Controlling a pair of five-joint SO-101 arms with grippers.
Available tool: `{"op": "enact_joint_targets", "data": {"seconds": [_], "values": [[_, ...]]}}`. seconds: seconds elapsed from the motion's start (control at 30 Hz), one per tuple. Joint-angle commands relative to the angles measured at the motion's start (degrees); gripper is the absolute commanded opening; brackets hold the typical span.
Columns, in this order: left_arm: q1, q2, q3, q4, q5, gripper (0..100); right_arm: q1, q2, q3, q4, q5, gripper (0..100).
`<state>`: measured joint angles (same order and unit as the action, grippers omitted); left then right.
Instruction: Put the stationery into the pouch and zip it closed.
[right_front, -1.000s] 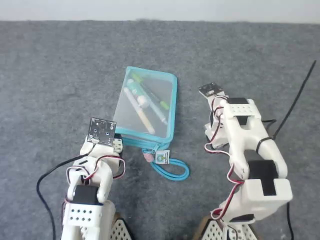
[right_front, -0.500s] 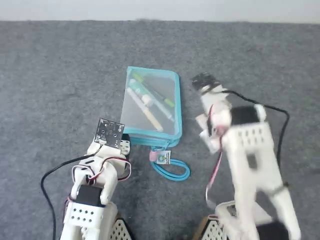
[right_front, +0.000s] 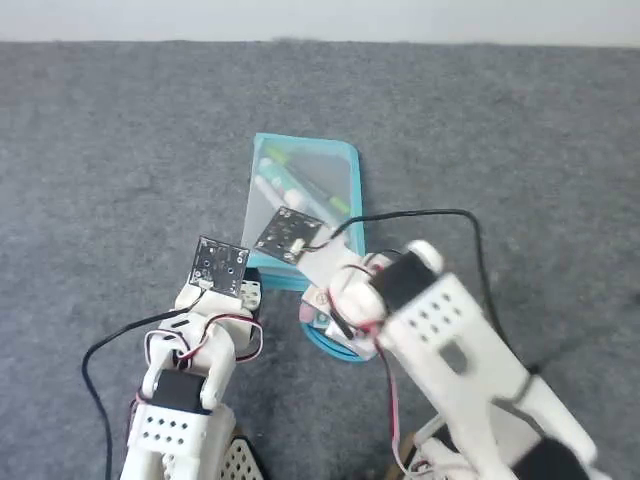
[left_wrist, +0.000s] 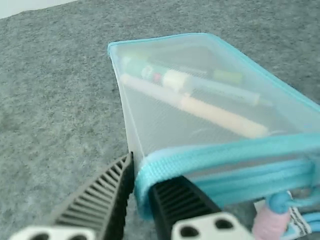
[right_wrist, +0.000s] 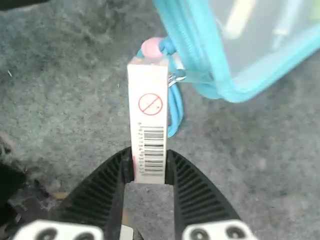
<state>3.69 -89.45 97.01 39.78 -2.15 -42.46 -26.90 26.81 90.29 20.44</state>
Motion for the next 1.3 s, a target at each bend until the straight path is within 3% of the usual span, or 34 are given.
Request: {"op": "enact_joint_targets", "data": {"seconds": [0.0, 0.5, 0.67, 0.9, 0.97, 1.13, 1.27], "values": [[0.6, -0.4, -1.1, -1.8, 0.5, 1, -0.5, 5.5, -5.4, -1.5, -1.7, 0.8], [0.6, -0.4, -1.1, -1.8, 0.4, 1, -0.5, 26.2, -25.5, -1.1, -8.8, 0.8], [0.8, -0.4, -1.1, -1.8, 0.4, 1, -0.1, 35.4, -35.5, 3.2, -11.8, 0.9], [1.1, -0.4, -1.1, -1.8, 0.4, 1, 4.3, 43.2, -49.2, 5.0, -17.9, 1.1], [1.1, -0.4, -1.1, -1.8, 0.4, 1, 4.4, 44.0, -51.1, 5.1, -18.4, 4.5], [1.1, -0.4, -1.1, -1.9, 0.4, 1, 3.0, 43.8, -51.7, 5.1, -18.0, 25.1], [1.0, -0.4, -1.1, -1.9, 0.4, 1, 3.4, 40.6, -51.7, 5.0, -17.8, 26.7]]}}
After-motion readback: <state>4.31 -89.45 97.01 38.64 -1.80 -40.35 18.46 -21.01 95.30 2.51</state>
